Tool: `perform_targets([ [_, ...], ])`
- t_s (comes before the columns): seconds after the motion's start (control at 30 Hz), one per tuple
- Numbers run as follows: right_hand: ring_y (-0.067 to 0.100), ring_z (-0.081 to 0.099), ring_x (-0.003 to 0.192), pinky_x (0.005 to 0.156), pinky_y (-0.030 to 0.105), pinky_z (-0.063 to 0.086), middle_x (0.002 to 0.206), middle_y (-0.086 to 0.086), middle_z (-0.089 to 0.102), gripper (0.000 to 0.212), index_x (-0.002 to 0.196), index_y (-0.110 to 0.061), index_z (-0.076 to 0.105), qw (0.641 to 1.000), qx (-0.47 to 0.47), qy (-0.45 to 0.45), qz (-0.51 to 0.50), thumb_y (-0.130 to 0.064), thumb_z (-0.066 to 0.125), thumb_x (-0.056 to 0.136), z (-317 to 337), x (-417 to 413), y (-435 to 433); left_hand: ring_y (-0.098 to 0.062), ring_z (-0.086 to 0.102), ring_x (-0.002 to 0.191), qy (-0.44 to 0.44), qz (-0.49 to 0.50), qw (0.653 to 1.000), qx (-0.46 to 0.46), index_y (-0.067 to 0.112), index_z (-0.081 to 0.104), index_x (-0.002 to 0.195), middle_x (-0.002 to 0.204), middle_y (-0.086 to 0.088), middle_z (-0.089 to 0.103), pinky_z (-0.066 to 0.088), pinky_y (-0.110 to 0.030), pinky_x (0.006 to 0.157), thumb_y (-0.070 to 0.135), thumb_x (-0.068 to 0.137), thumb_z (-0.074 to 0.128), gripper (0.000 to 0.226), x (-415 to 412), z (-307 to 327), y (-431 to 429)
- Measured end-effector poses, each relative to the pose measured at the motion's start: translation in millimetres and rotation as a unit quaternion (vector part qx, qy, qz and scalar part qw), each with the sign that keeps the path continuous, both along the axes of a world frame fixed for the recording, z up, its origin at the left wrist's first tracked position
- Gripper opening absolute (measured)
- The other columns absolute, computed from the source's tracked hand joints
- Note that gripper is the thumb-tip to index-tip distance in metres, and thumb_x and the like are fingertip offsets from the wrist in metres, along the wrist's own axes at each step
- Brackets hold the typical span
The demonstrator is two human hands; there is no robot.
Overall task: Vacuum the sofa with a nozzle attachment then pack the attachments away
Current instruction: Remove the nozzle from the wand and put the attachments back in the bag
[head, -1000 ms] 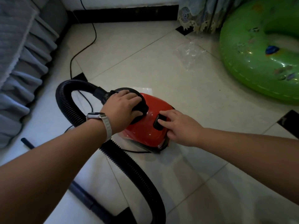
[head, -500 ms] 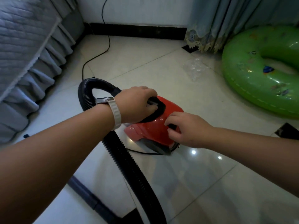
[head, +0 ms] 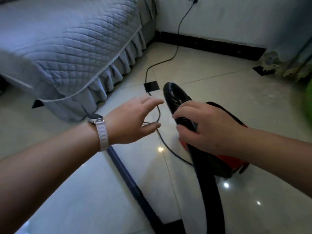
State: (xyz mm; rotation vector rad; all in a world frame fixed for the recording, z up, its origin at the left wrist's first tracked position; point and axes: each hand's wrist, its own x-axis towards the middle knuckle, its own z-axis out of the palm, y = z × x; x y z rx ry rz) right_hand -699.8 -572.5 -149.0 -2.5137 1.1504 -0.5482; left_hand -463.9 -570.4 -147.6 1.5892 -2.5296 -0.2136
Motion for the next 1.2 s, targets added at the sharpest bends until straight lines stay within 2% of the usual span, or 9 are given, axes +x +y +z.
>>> perform_targets([
  [0.1,0.013,0.061,0.100,0.078,0.034,0.053,0.118,-0.009,0.062,0.049,0.120,-0.023,0.065,0.999,-0.002,0.014,0.051,-0.052,0.043,0.086,2.8,45.7,6.8,-0.017,0.051,0.124,-0.015,0.030,0.999,0.020,0.025,0.043,0.147,0.140,0.001,0.054,0.046,-0.035,0.101,0.050,0.092,0.058,0.062,41.6,-10.3,18.3],
  [0.43,0.017,0.049,0.120,0.092,0.036,0.049,0.137,-0.005,0.048,0.056,0.137,-0.025,0.049,0.973,0.051,0.206,0.090,-0.059,0.044,0.094,-70.8,156.0,14.5,-0.030,0.065,0.112,-0.081,0.041,0.994,0.057,0.014,0.065,0.126,0.127,-0.009,0.066,0.053,-0.041,0.091,0.057,0.086,0.047,0.062,155.7,-105.4,51.3],
  [0.63,0.023,0.042,0.130,0.103,0.041,0.044,0.146,0.002,0.041,0.058,0.143,-0.027,0.038,0.941,0.128,0.296,0.103,-0.060,0.041,0.095,-152.5,181.4,30.1,-0.028,0.066,0.110,-0.120,0.027,0.986,0.112,0.018,0.065,0.126,0.126,-0.006,0.067,0.055,-0.040,0.090,0.060,0.084,0.042,0.064,193.7,-179.1,60.1],
  [0.7,0.026,0.032,0.140,0.111,0.043,0.035,0.155,0.005,0.031,0.063,0.149,-0.029,0.029,0.930,0.149,0.317,0.111,-0.059,0.041,0.096,-178.5,184.6,37.4,-0.026,0.060,0.122,-0.128,0.021,0.985,0.114,0.020,0.060,0.135,0.135,-0.005,0.061,0.050,-0.038,0.098,0.062,0.085,0.037,0.068,199.6,-200.3,60.5],
  [0.77,0.027,0.023,0.145,0.116,0.044,0.028,0.161,0.007,0.021,0.068,0.154,-0.029,0.021,0.922,0.162,0.330,0.119,-0.058,0.041,0.096,-200.7,188.0,44.7,-0.023,0.038,0.142,-0.137,0.020,0.980,0.146,0.026,0.040,0.151,0.157,-0.002,0.039,0.031,-0.038,0.114,0.063,0.091,0.035,0.070,204.9,-219.8,59.8],
  [0.87,0.028,0.019,0.147,0.116,0.044,0.028,0.163,0.010,0.016,0.073,0.156,-0.028,0.016,0.916,0.167,0.341,0.130,-0.056,0.043,0.095,-229.7,193.7,53.4,-0.021,0.018,0.151,-0.156,0.027,0.970,0.182,0.030,0.018,0.158,0.166,0.000,0.017,0.016,-0.037,0.120,0.059,0.097,0.040,0.071,212.3,-246.9,57.7],
  [1.0,0.030,0.037,0.136,0.103,0.044,0.042,0.153,0.011,0.032,0.073,0.154,-0.023,0.024,0.906,0.180,0.358,0.136,-0.050,0.048,0.090,-265.7,200.6,67.1,-0.023,0.017,0.152,-0.161,0.009,0.971,0.176,0.029,0.019,0.158,0.166,-0.003,0.016,0.017,-0.040,0.120,0.056,0.097,0.043,0.071,215.2,-273.5,54.7],
  [1.1,0.031,0.062,0.100,0.069,0.040,0.054,0.125,0.013,0.057,0.071,0.140,-0.023,0.048,0.908,0.180,0.358,0.121,-0.043,0.062,0.074,-285.7,204.3,71.8,-0.029,0.029,0.147,-0.163,-0.022,0.975,0.147,0.026,0.034,0.154,0.160,-0.008,0.032,0.030,-0.043,0.115,0.053,0.093,0.051,0.069,215.2,-290.9,50.5],
  [1.2,0.029,0.061,0.072,0.049,0.034,0.047,0.107,0.012,0.060,0.069,0.130,-0.021,0.056,0.921,0.170,0.335,0.101,-0.031,0.070,0.062,-295.8,208.4,77.2,-0.033,0.042,0.139,-0.151,-0.043,0.980,0.122,0.021,0.049,0.145,0.150,-0.011,0.047,0.040,-0.046,0.108,0.051,0.088,0.062,0.066,213.5,-303.0,46.4],
])
